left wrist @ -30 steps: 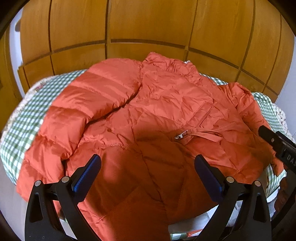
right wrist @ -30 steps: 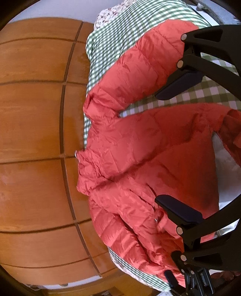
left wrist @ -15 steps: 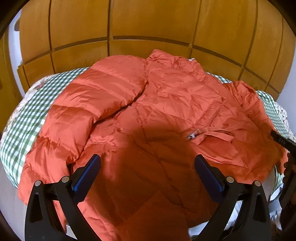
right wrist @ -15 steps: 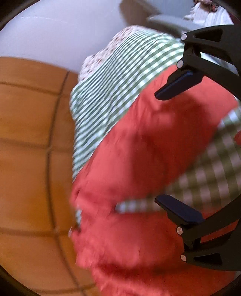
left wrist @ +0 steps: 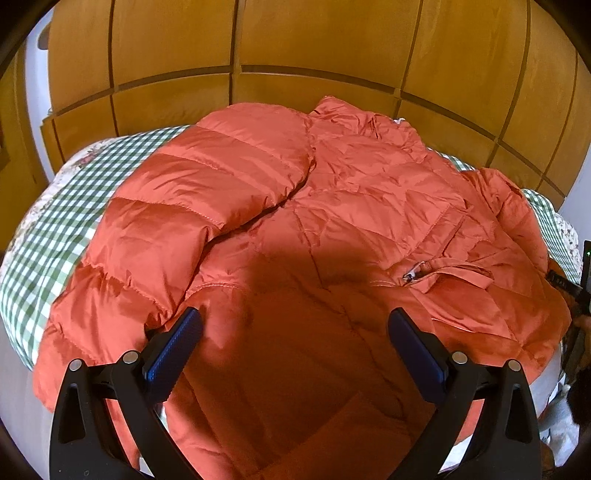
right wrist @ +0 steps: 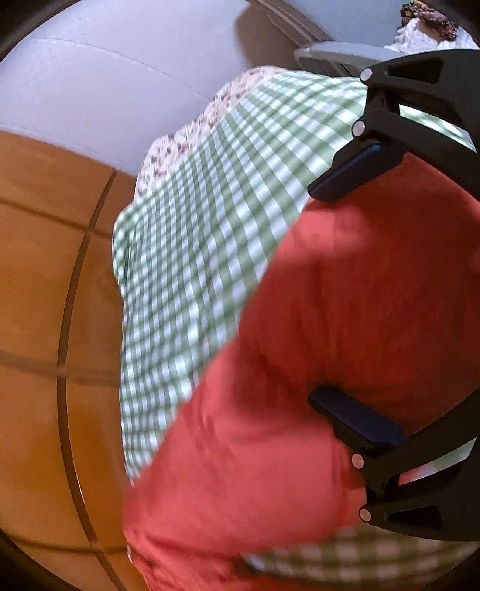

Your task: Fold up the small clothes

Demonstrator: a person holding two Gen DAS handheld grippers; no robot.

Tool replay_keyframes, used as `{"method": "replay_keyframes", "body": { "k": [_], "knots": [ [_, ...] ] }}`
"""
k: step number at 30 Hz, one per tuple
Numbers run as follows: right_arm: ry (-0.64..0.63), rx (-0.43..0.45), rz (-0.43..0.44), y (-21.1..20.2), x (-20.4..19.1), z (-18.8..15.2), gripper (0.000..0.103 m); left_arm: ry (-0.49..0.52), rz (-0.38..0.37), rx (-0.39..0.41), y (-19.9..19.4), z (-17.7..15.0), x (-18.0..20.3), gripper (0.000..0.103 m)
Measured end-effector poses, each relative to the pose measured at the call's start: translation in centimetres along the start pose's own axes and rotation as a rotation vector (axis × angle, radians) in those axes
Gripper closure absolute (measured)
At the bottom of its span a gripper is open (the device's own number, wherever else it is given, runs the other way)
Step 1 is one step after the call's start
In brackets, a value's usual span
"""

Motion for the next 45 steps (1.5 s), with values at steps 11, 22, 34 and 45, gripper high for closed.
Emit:
{"method": "replay_keyframes", "body": {
  "k": [11, 22, 34, 45],
  "knots": [
    [0.070, -0.136, -0.072, 3.4, 6.1, 0.0, 0.002, -0.109, 0.031, 0.108, -2.5, 3.2, -4.4, 0.003],
    [-0.047, 0.131, 0.403, -11.2, -7.9, -1.0, 0.002, -0.248, 0.183, 0.122, -3.4, 5.2, -13.3, 0.003],
    [0.033, 0.006, 0.814, -10.1, -20.3, -0.2, 0.002, -0.284, 0.095, -0.063, 2.3, 2.5, -18.8, 0.003],
    [0.065, 0.066, 0.857, -9.6, -19.4, -1.1, 0.002, -0.194, 0.124, -0.009, 0.1, 6.4, -19.7, 0.086]
  ]
}}
Point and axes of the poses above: each gripper's, at about its wrist camera, not at the fingertips, and y roughly the way its jaws point, x to its right, z to its top, the point moved 8 cm from there along y, roughly the way its jaws point, and after that the axes turned 11 degrees about -y, right-handed, at the moved point
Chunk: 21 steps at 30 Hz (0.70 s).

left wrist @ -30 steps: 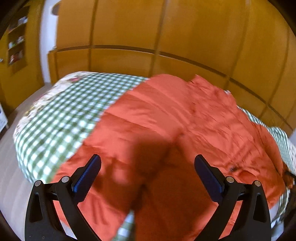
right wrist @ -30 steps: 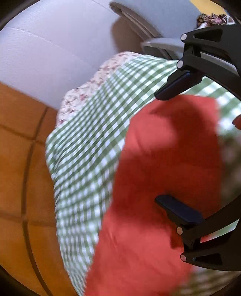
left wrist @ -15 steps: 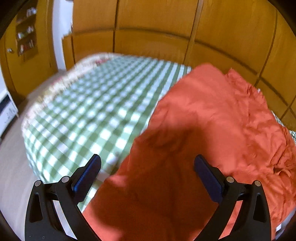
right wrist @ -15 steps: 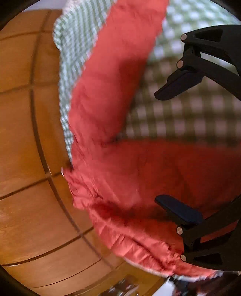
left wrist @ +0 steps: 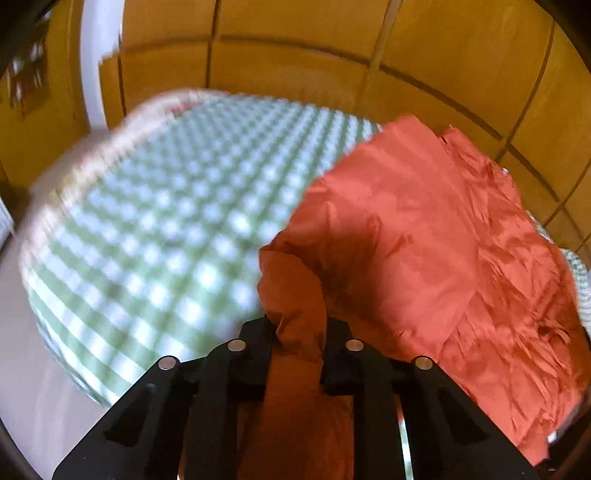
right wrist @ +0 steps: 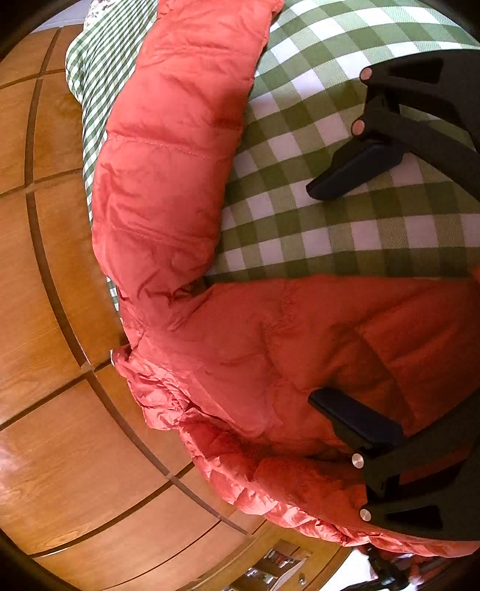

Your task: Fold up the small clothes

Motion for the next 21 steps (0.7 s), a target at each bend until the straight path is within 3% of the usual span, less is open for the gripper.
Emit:
{"method": "replay_keyframes", "body": {
  "k": [3, 11, 14, 21],
  "knots": [
    [0.021, 0.018, 0.032, -0.2, 0.3, -0.1, 0.002, 0.034, 0.081, 0.101, -1.2, 4.4, -1.6, 0.088],
    [0.074, 0.057, 0.104, -0.7, 0.8, 0.3, 0.002, 0.101, 0.315, 0.199, 1.0, 13.8, -5.8, 0.089],
    [0.058, 0.048, 0.095, -0.7, 0.8, 0.2, 0.002, 0.101, 0.376, 0.183, 3.1, 15.9, -7.3, 0.089],
    [0.040, 0.038, 0.075, -0.3, 0.8, 0.5, 0.002, -0.038, 0.561, 0.098, 10.0, 18.3, -13.0, 0.089]
  ]
}}
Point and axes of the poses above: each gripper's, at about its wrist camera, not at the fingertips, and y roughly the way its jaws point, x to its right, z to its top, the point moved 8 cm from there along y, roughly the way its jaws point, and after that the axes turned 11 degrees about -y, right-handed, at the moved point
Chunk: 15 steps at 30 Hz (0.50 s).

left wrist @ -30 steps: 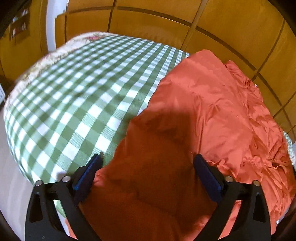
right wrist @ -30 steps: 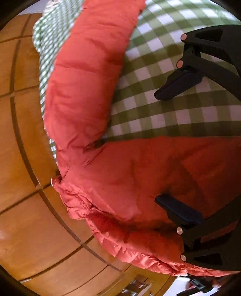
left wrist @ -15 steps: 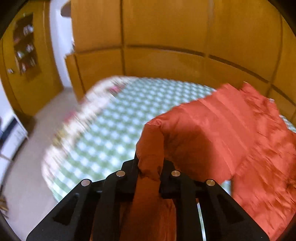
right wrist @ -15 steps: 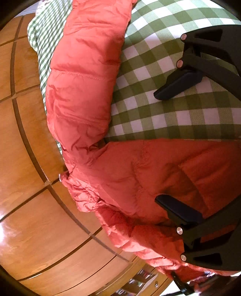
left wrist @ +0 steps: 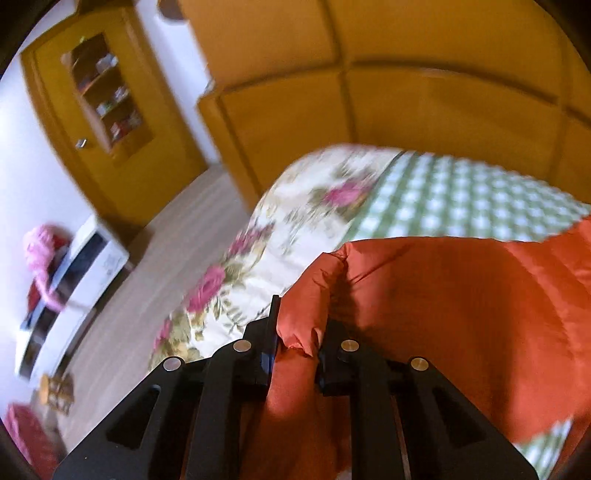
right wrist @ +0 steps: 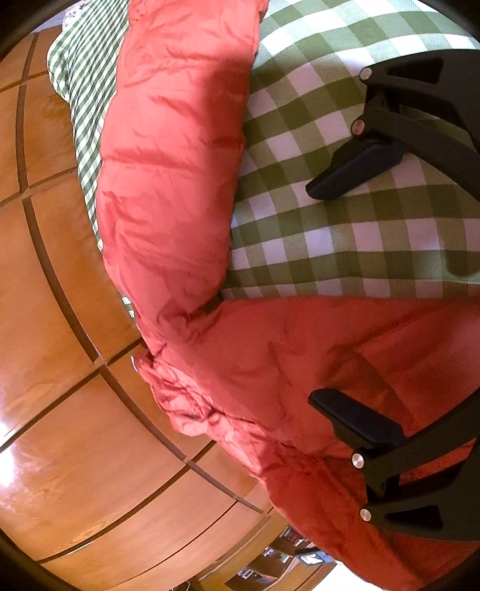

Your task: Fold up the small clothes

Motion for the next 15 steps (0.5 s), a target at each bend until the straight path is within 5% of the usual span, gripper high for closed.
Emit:
{"method": "replay_keyframes", "body": {
  "k": [2, 4, 6, 8, 15],
  "knots": [
    [-0.005, -0.002, -0.005, 0.1, 0.0, -0.1, 0.002, -0.023, -0.001, -0.036, 1.6, -0.8, 0.1, 0.085],
    [-0.010, -0.004, -0.009, 0.1, 0.0, -0.1, 0.002, -0.005, 0.019, -0.007, 1.6, -1.5, 0.2, 0.071],
    [-0.012, -0.004, -0.010, 0.1, -0.1, -0.2, 0.002, 0.041, 0.020, 0.019, 1.0, -1.9, 0.1, 0.038],
    [-0.011, -0.003, -0.010, 0.1, -0.1, -0.2, 0.002, 0.035, 0.005, 0.045, -0.2, -2.1, -1.1, 0.023],
    [-0.019, -0.012, -0.023, 0.2, -0.2, -0.3, 0.002, -0.079, -0.170, 0.107, -7.8, -3.5, -4.5, 0.020]
  ]
}}
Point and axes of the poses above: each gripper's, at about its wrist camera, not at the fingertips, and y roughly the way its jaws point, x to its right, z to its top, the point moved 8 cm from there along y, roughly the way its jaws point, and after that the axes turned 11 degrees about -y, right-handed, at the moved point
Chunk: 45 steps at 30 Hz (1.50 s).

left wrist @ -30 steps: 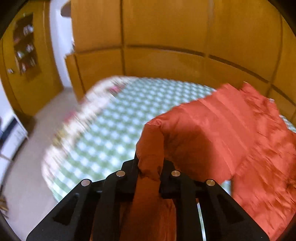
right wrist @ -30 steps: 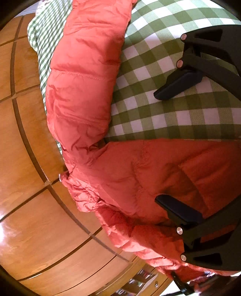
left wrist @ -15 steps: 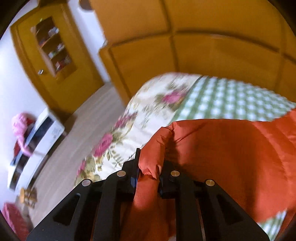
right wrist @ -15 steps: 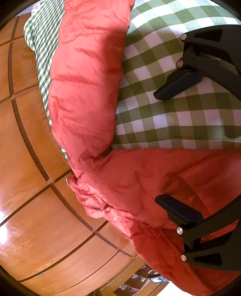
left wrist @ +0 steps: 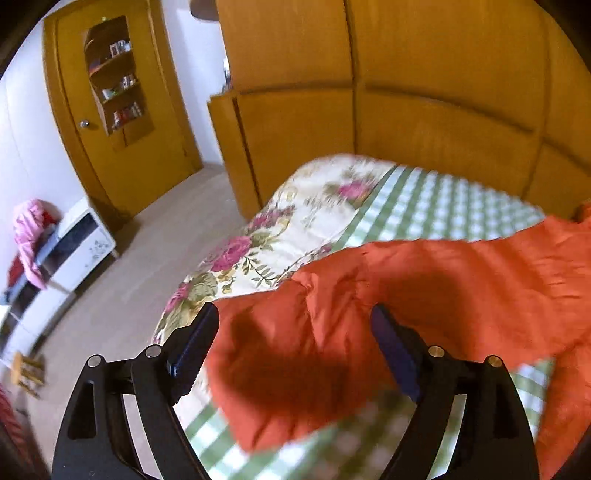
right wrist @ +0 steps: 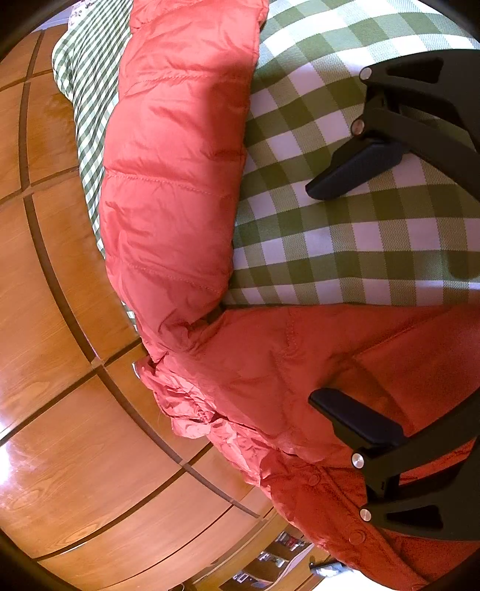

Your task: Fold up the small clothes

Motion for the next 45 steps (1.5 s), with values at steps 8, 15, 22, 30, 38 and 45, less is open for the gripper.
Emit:
{"method": "replay_keyframes", "body": {
  "k": [8, 15, 22, 30, 38, 45],
  "knots": [
    [-0.007, -0.029, -0.037, -0.5, -0.6, -0.4, 0.002, 0.313, -0.470, 0.031, -15.0, -8.0, 11.0, 0.013],
    [0.050, -0.062, 0.036, -3.6, -0.6, -1.9, 0.002, 0.519, -0.663, -0.216, -18.5, -19.5, 19.2, 0.013],
    [0.111, -0.074, 0.058, -6.3, -0.1, -3.5, 0.002, 0.546, -0.513, -0.269, -14.7, -24.0, 19.6, 0.016],
    [0.033, -0.099, 0.077, -5.9, -3.1, -4.1, 0.002, 0.411, -0.598, -0.281, -16.3, -22.0, 17.8, 0.096],
    [0.040, -0.116, 0.113, -5.8, -3.9, -4.4, 0.002, -0.058, -0.744, -0.267, -16.2, -14.4, 10.1, 0.097],
    [-0.037, -0.159, 0.140, -5.4, -5.6, -5.3, 0.002, -0.155, -0.609, -0.336, -9.9, -17.3, 6.0, 0.099]
  ]
}}
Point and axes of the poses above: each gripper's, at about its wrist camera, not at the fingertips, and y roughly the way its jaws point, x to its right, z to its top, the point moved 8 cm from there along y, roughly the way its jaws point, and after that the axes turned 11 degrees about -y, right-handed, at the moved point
